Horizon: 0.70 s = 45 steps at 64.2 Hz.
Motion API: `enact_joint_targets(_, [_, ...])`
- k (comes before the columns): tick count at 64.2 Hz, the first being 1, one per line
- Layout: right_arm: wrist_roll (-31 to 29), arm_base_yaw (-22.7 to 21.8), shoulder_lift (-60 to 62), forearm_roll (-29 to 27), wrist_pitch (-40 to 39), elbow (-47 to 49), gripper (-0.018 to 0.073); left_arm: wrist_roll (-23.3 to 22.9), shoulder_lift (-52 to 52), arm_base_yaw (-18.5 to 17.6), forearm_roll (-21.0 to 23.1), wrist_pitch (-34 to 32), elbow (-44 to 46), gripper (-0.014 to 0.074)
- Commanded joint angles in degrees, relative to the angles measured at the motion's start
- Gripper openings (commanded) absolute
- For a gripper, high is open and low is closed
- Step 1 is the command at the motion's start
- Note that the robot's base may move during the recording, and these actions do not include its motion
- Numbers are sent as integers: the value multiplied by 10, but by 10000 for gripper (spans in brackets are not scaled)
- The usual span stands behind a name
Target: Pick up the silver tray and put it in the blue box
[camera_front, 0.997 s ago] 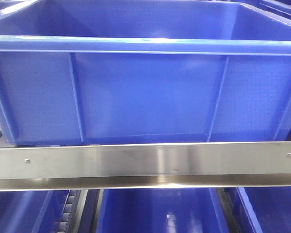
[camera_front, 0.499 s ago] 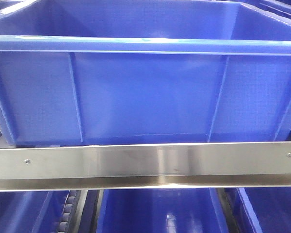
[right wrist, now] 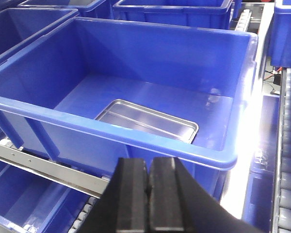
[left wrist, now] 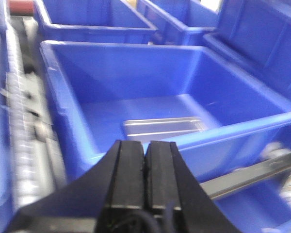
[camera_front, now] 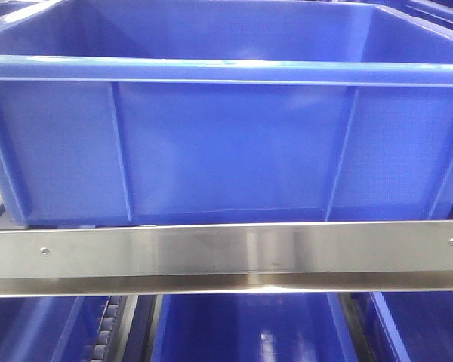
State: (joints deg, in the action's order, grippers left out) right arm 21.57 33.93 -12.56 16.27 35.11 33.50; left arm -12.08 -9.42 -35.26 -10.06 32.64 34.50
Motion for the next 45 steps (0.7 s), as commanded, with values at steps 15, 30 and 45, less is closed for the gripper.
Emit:
enact_joint_targets(15, [-6,0,-6,15,-51,14,55,167,101,260,183,-168,-178,-94])
enact_joint_targets(30, [-6,0,-6,15,-50,14,55,175,111,326,192,-322,-316,-94])
enact_joint_targets(45, [-6,0,-6,15,-50,14,55,175,111,314,190,-363,-361,-94])
